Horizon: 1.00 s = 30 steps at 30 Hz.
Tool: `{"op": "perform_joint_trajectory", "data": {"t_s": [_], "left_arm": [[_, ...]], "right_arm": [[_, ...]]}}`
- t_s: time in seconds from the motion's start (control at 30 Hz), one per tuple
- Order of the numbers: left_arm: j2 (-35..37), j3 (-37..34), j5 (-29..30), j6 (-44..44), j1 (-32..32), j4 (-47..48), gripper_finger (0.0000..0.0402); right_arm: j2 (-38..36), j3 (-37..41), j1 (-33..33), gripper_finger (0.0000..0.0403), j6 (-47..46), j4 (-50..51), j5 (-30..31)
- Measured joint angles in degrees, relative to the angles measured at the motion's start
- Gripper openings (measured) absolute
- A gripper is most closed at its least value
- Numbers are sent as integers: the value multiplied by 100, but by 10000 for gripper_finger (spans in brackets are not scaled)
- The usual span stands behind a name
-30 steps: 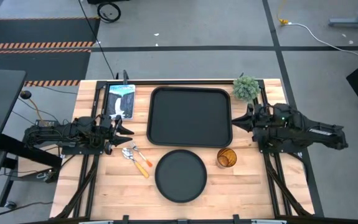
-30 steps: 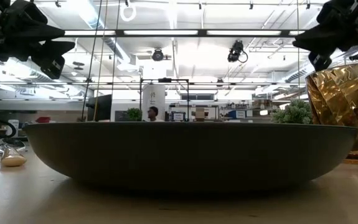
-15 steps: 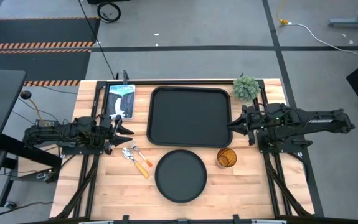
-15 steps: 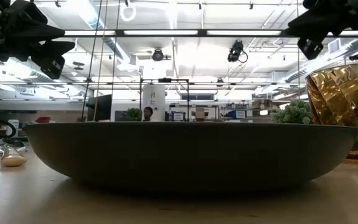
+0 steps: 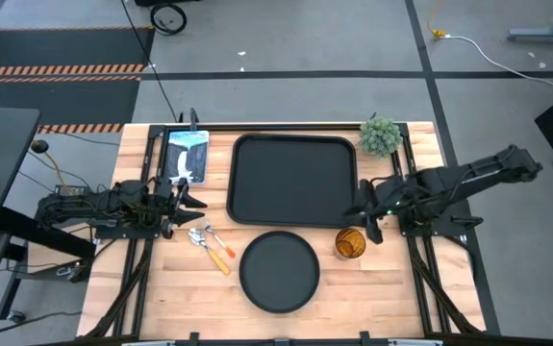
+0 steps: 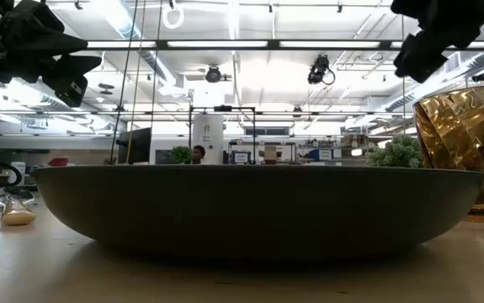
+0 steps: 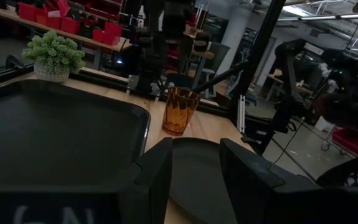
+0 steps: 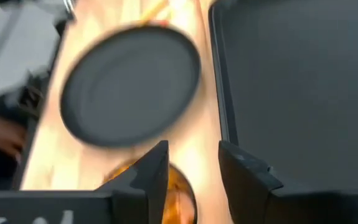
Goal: Pick and place plate/cup/fork/spoon on tray
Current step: Put the brown glass on the black serving tray
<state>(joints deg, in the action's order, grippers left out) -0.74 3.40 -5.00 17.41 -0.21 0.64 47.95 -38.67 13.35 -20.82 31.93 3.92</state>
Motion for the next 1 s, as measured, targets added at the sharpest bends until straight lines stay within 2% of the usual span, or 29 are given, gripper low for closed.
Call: {"op": "perform_joint_trajectory", "data": {"t_s": [0.23,0.37,0.6,0.87,1.0], "left_arm": [[0,0,0,-1,0,0,142],[-2,0,1,-1,-1,0,142],[-1,0,1,-1,0,2,142],[-1,0,1,-2,-2,2,142],[0,0,1,-1,-1,2,142]], "right_arm": [[922,-616,340,155,62,1120,71],[1426,-934,555,155,203,1601,324],[2165,-1238,730,155,514,1831,648],[2648,-1251,727,155,593,1894,652],[2812,-1253,727,142,580,1958,651]]}}
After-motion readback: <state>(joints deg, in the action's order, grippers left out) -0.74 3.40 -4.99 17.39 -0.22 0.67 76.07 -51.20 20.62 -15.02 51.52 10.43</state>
